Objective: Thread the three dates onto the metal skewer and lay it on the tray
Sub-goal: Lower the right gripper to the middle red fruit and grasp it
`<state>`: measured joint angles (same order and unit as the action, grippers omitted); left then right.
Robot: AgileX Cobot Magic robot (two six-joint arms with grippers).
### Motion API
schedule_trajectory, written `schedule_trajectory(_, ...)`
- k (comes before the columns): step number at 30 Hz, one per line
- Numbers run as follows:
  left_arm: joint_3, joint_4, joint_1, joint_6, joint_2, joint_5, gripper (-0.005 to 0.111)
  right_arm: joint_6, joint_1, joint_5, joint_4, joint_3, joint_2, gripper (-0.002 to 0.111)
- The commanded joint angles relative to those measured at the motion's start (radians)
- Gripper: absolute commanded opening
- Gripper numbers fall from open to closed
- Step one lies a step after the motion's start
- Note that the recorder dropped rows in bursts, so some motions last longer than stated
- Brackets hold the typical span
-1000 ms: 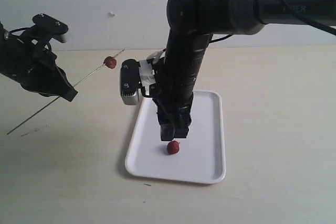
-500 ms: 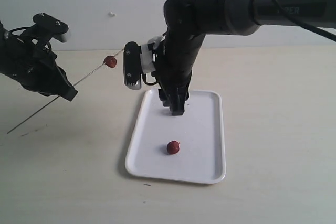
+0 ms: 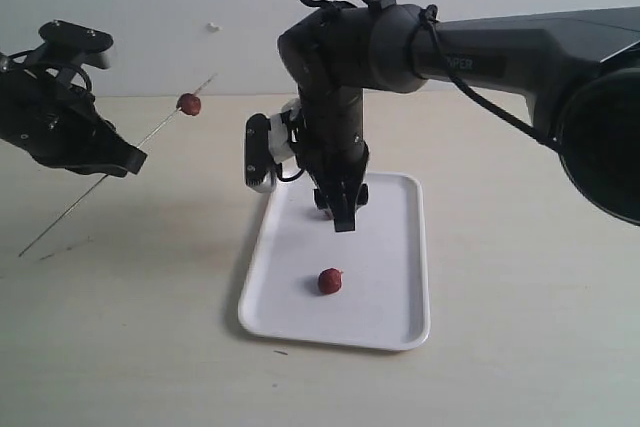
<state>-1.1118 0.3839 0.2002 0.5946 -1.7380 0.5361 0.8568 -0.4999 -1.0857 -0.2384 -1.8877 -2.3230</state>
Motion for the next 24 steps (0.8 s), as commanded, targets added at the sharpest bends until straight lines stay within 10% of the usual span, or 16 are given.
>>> schedule_trajectory(1,-0.005,-0.006,-0.029,-0.035,0.009,-0.015,0.0,0.06,-0.021,-0.007,-0.011,-0.014,0.004,0.056)
schedule_trajectory(24,-0.005,-0.006,-0.039,-0.035,0.009,0.001,0.0,0.056,-0.034,0.108,-0.088,-0.016,-0.062,0.055)
